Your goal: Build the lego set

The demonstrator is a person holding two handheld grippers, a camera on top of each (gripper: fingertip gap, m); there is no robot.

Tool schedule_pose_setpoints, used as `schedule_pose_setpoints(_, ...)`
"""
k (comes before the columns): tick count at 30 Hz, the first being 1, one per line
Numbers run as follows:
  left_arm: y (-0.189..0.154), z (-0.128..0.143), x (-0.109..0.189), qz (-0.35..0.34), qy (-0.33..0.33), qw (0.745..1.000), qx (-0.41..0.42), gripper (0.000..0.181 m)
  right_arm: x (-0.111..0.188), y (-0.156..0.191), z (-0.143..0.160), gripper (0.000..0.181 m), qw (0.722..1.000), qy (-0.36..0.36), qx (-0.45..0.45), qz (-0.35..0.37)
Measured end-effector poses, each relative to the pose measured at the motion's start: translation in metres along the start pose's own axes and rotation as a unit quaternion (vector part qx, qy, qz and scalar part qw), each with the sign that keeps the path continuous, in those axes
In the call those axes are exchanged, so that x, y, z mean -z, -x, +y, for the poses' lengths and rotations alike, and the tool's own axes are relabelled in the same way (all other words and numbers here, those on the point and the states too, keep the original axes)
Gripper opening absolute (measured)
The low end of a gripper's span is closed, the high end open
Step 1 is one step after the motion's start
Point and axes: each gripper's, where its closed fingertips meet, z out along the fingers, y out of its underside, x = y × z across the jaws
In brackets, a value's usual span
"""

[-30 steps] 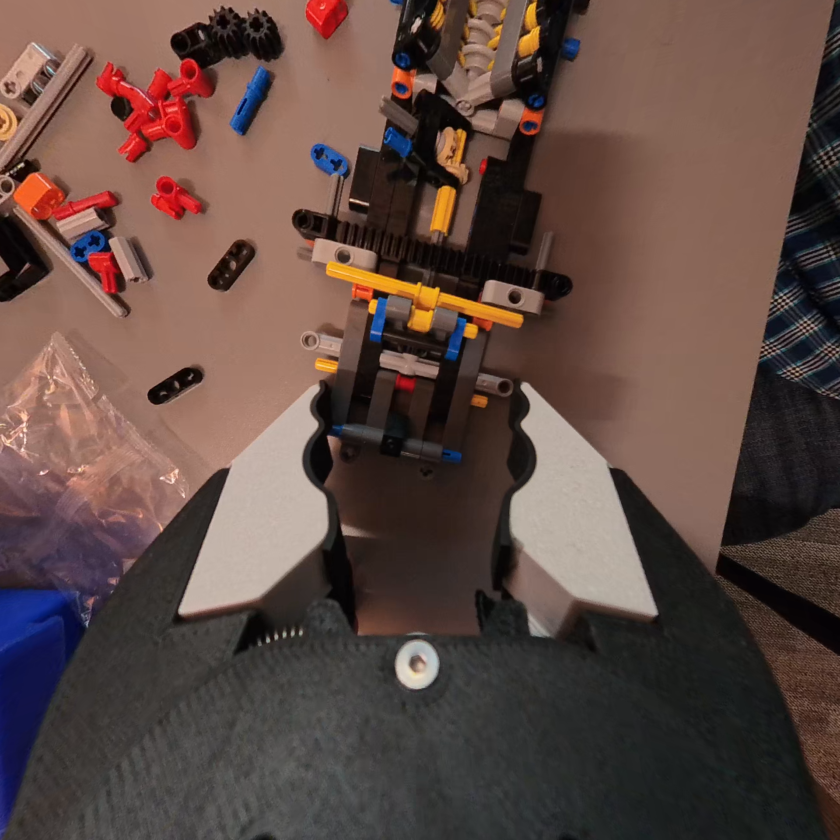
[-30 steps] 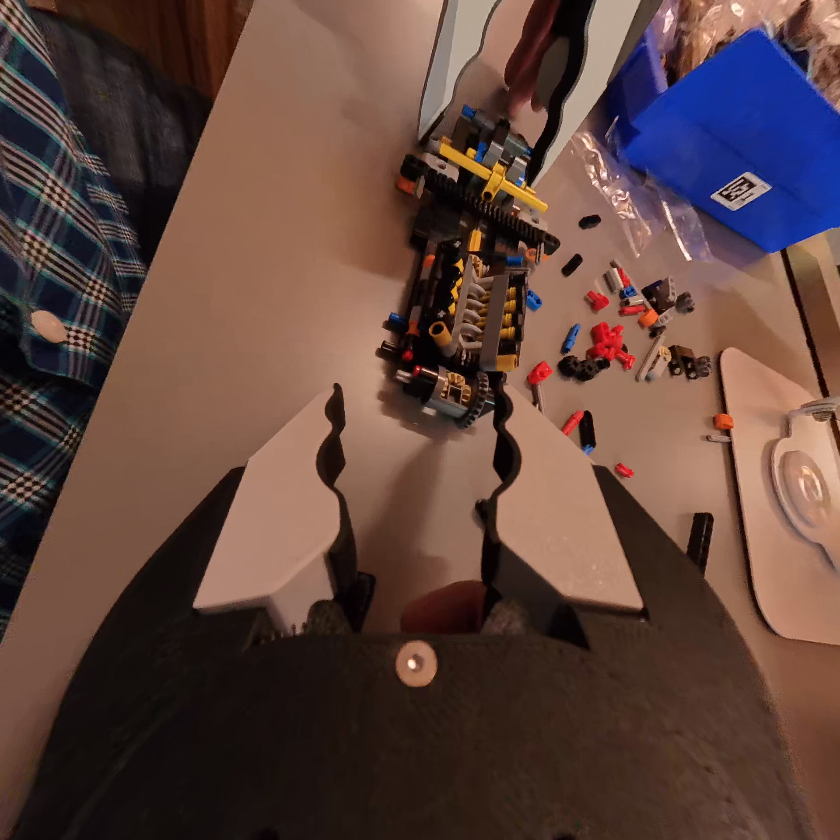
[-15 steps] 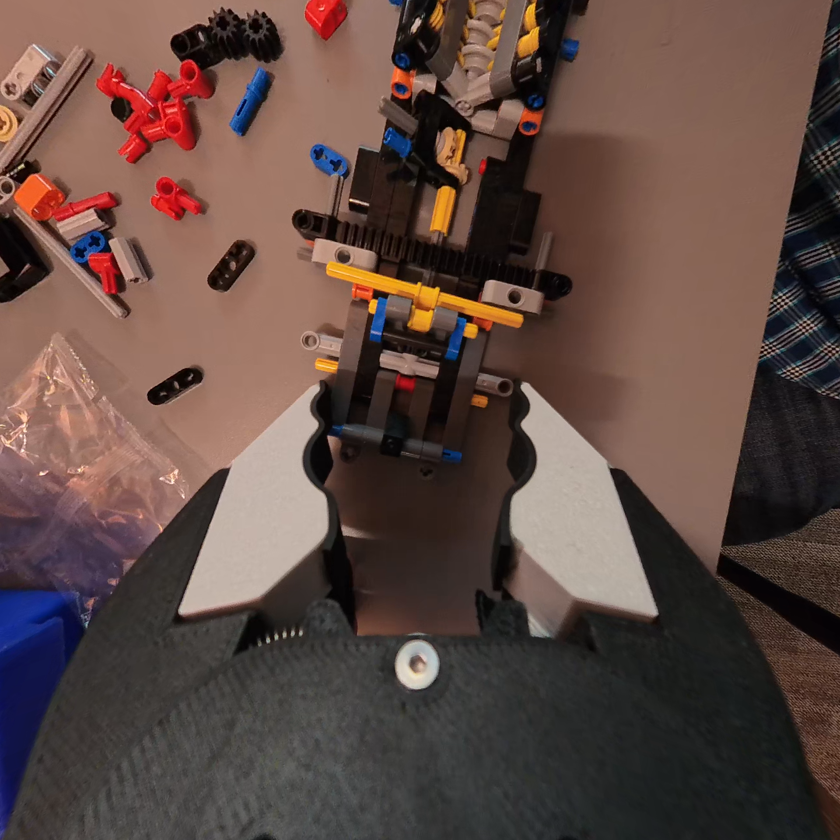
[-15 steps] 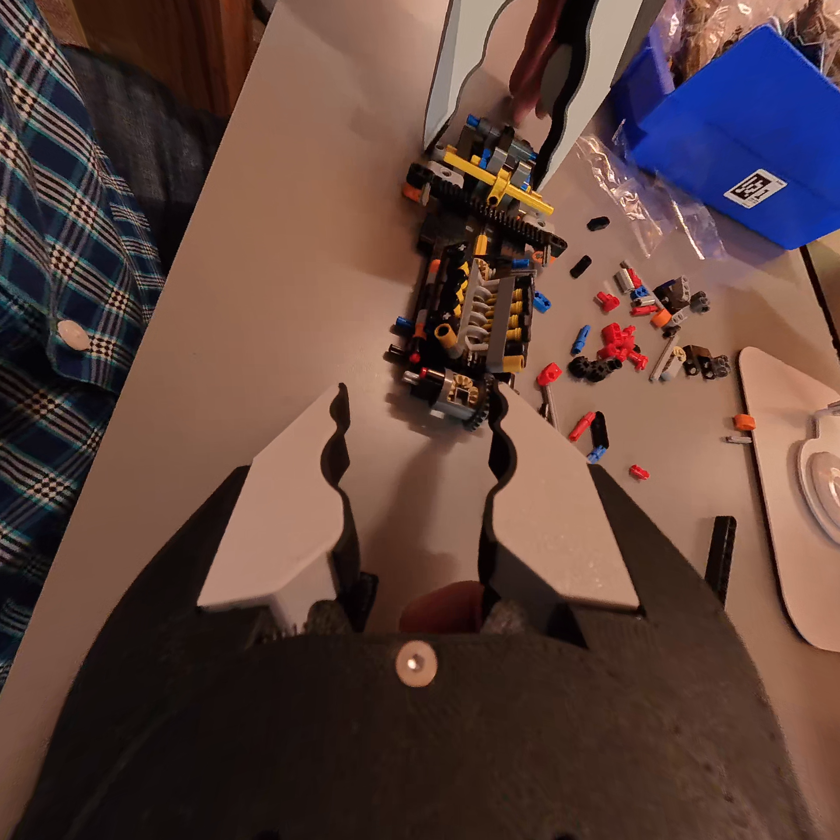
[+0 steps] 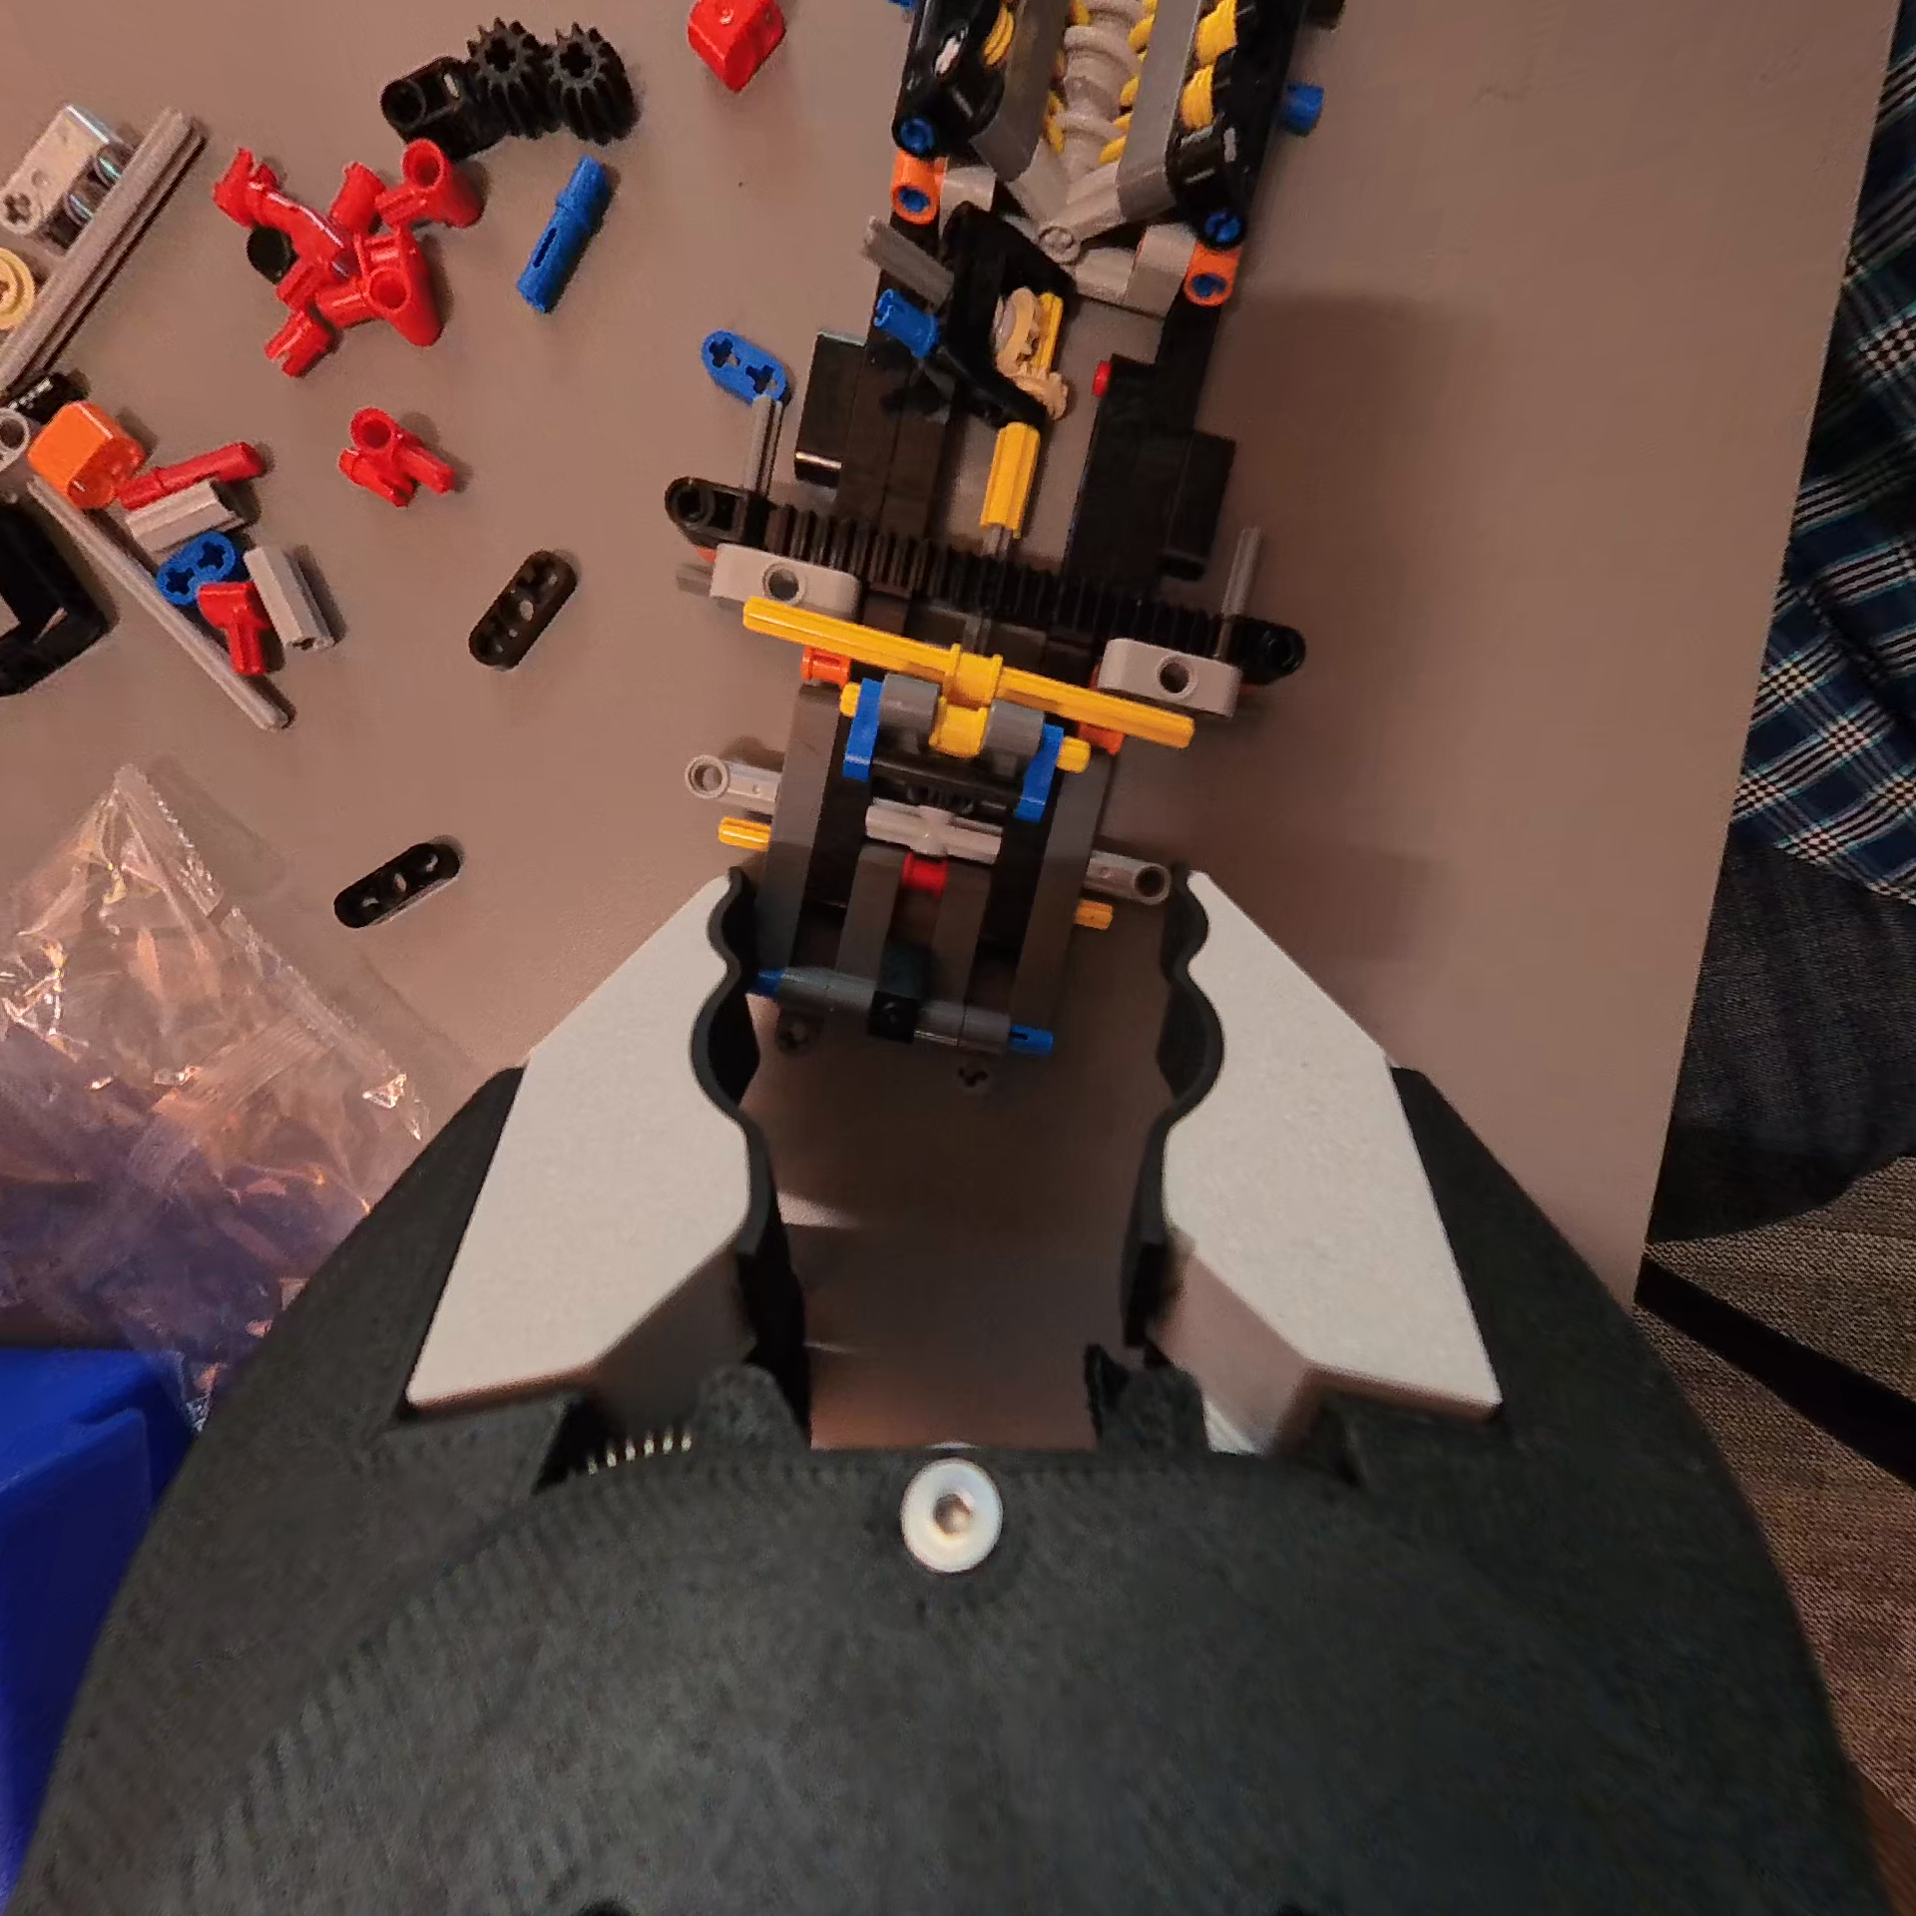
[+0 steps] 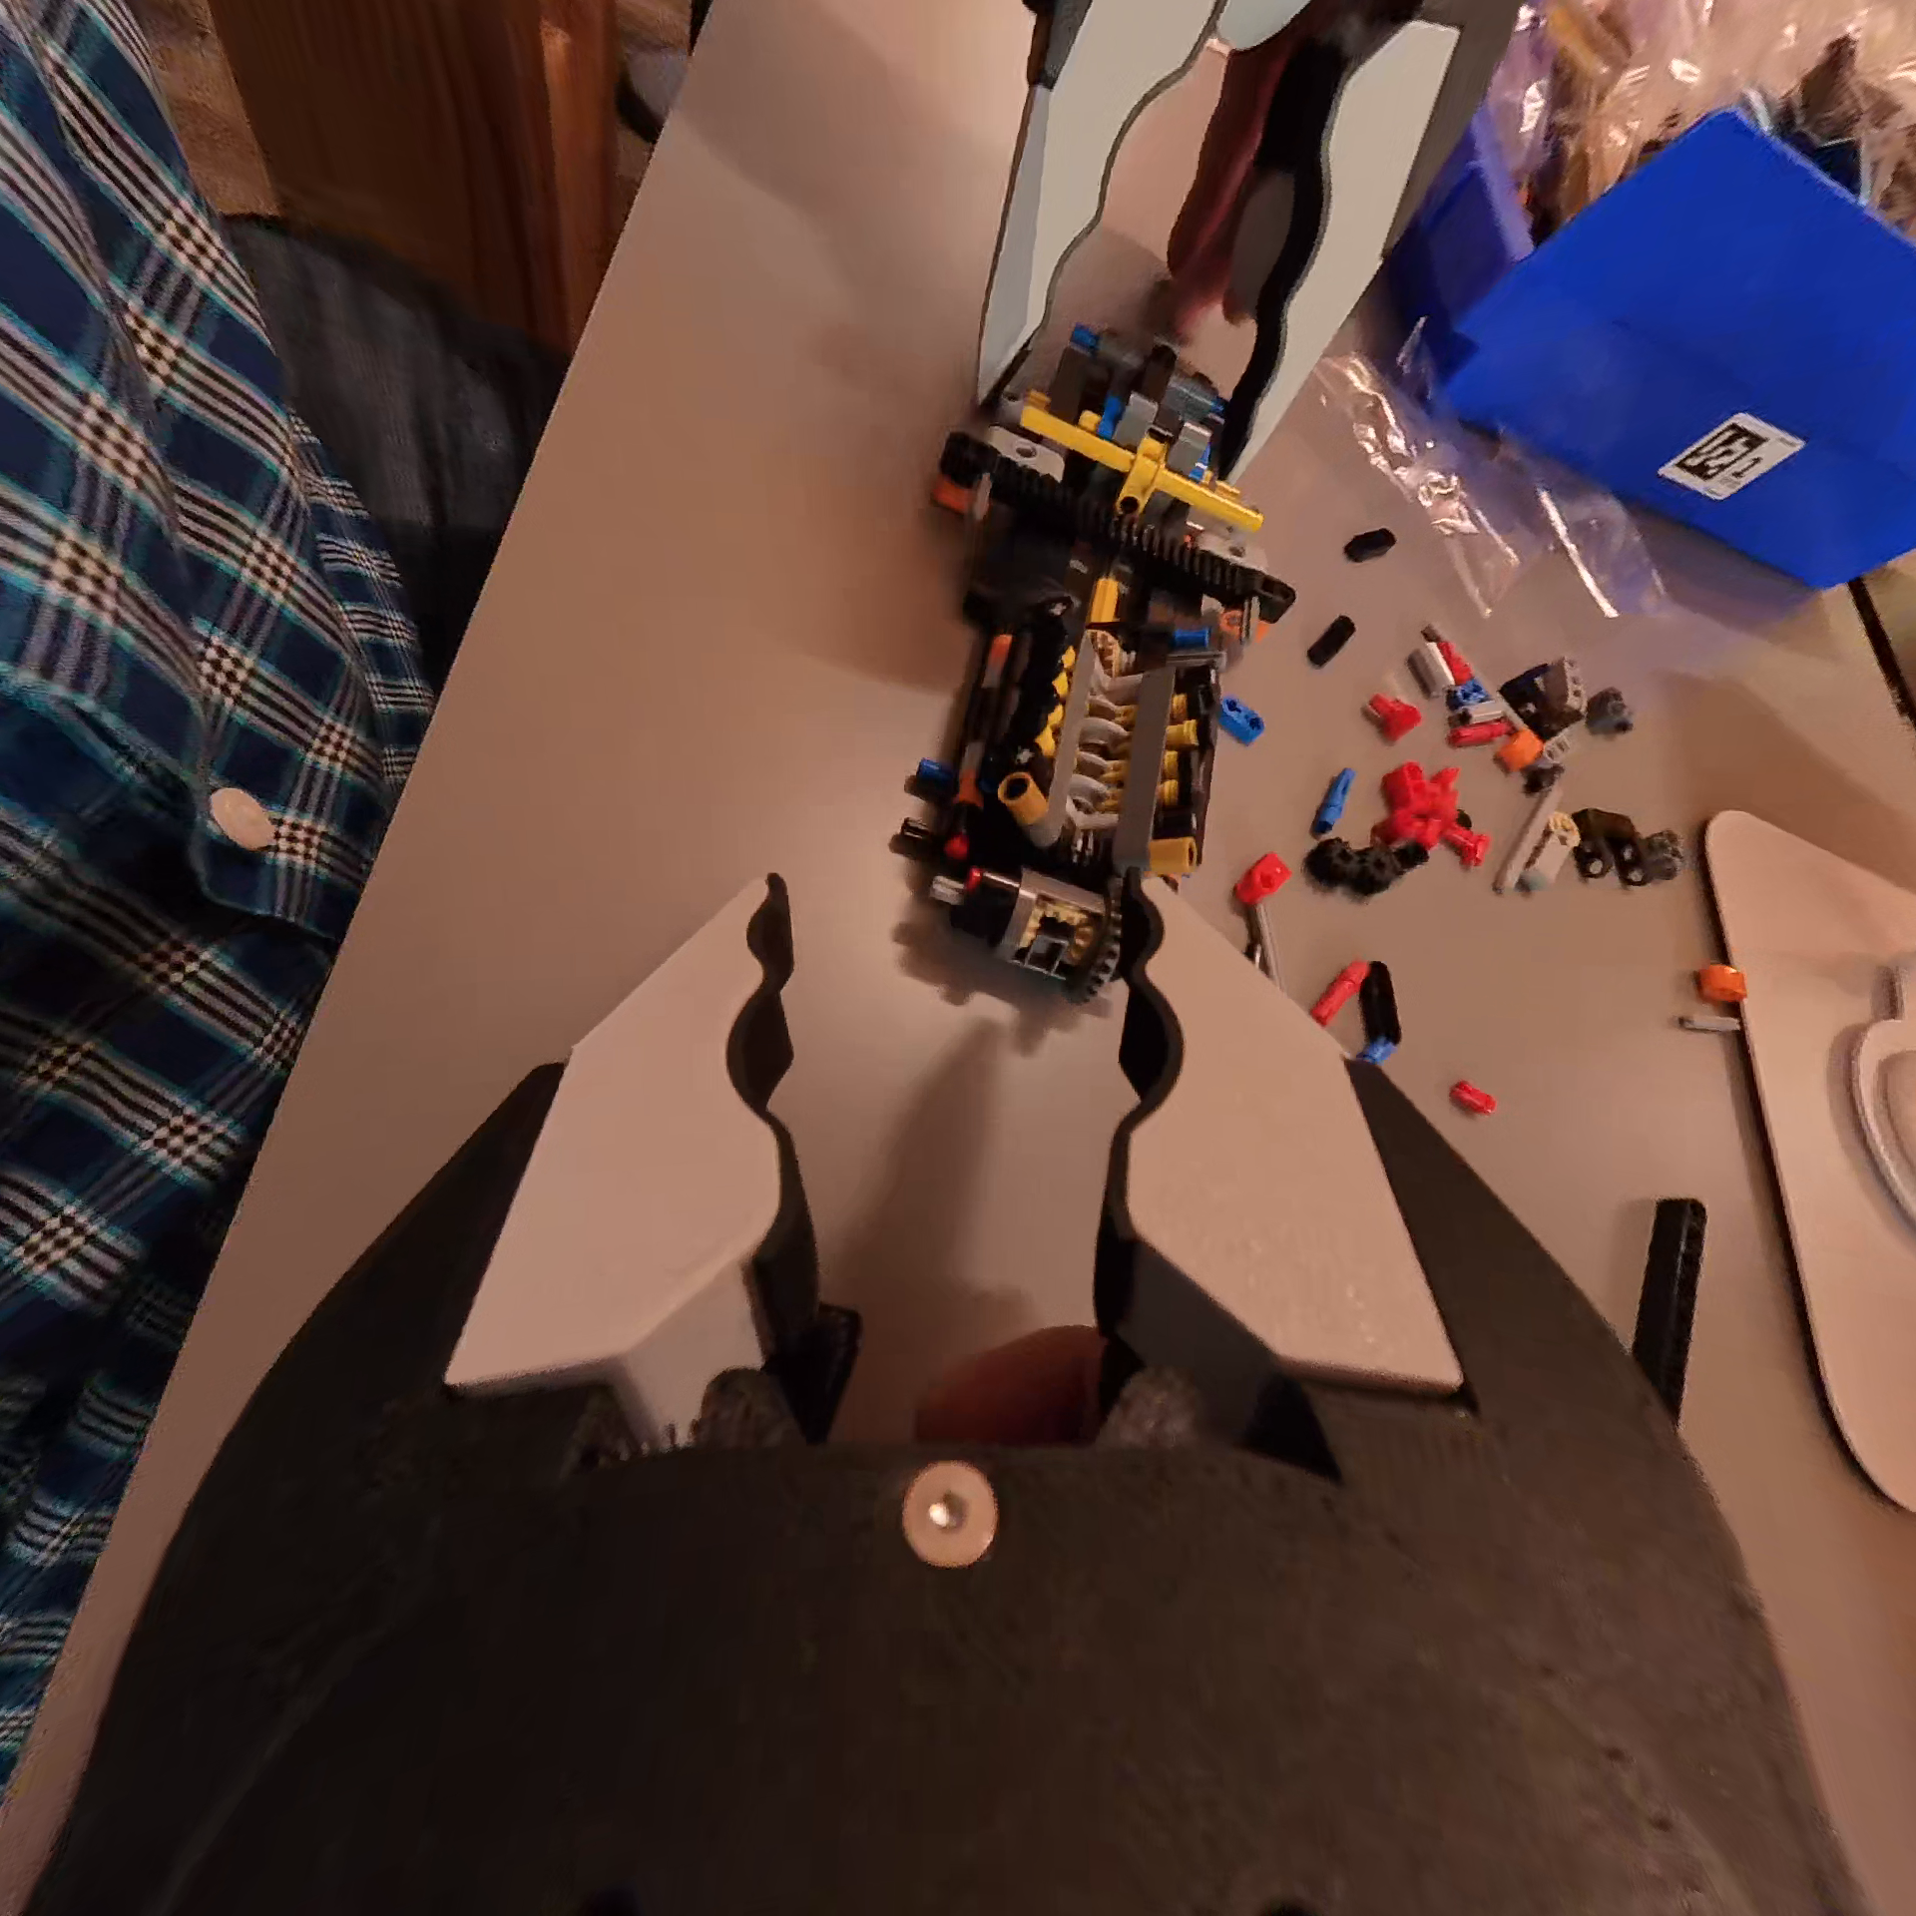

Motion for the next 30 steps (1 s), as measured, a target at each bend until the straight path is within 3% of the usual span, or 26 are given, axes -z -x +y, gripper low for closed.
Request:
schedule_pose_setpoints(8,-0.001,0.0,0.0,0.0,0.0,1.0,-0.001,0.077,-0.002,0.006,0.014,0.059,1.0,0.018,-0.016,-0.016)
schedule_pose_setpoints(11,-0.001,0.0,0.0,0.001,-0.001,1.0,-0.002,0.077,0.005,0.003,0.001,0.062,1.0,-0.013,-0.02,-0.002)
schedule_pose_setpoints(18,-0.001,0.0,-0.001,0.0,0.0,1.0,-0.003,0.077,-0.004,0.003,0.005,0.065,1.0,0.001,-0.014,-0.01)
schedule_pose_setpoints(25,-0.001,0.0,-0.001,0.001,-0.001,1.0,-0.004,0.077,0.005,0.007,0.02,0.056,0.999,0.02,-0.029,-0.012)
schedule_pose_setpoints(30,-0.001,0.0,-0.001,0.0,-0.001,1.0,-0.003,0.077,0.013,0.002,0.02,0.06,0.999,0.016,-0.043,-0.005)
